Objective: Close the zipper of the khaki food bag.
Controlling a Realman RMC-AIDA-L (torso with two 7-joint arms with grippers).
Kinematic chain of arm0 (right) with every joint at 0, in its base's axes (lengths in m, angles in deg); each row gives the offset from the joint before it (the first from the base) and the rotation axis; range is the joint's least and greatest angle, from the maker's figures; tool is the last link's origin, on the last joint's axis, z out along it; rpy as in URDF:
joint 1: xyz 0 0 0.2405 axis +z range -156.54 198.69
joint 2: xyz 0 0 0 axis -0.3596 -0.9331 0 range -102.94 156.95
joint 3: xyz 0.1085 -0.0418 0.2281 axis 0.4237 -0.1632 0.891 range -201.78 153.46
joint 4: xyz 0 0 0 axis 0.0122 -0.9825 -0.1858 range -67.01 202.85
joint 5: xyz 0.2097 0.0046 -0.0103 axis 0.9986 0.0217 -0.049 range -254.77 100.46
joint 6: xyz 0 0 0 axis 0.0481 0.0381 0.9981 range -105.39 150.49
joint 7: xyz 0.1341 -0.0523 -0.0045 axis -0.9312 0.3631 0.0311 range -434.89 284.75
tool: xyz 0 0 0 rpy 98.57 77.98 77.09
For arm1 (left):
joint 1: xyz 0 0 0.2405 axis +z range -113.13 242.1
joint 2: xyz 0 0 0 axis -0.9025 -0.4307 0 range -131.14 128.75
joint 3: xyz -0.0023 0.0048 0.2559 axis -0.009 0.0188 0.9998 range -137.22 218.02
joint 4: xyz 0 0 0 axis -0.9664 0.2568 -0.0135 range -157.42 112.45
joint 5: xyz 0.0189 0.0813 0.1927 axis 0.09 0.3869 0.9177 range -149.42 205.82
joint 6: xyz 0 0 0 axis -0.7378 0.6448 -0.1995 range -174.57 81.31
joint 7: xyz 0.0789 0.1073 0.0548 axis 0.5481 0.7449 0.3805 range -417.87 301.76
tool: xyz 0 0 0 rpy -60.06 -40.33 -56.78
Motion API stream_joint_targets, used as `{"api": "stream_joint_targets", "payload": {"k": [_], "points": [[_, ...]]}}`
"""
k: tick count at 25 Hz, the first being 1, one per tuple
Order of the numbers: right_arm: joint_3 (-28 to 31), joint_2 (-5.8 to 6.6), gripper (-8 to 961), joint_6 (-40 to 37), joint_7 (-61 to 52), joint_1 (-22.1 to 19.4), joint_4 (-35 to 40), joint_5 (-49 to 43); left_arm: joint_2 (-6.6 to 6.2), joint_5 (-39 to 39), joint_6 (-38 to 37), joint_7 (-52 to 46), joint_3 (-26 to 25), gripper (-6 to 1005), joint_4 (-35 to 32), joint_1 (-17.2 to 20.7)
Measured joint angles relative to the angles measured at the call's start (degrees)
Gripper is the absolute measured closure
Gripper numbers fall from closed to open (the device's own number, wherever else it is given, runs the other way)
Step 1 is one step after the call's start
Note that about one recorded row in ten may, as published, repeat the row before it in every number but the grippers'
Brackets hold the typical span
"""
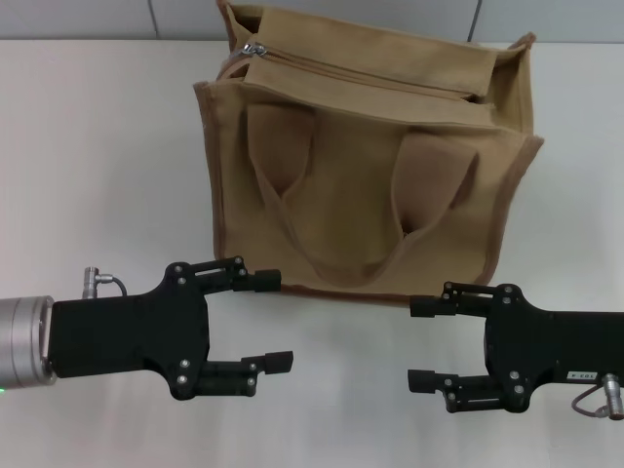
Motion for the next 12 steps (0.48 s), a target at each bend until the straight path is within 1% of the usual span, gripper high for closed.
{"api": "stream_joint_targets", "payload": {"k": [8,12], "points": [[0.4,-0.02,185,0.0,0.0,0.0,-0.1,0.1,0.18,-0.3,2.0,0.4,-0.1,221,-0.4,-0.3],[0.6,-0.04,185,0.0,0.0,0.1,-0.8,0.3,0.47,-0.4,3.0,1.2,-0.7,221,-0.4,-0.3]]}}
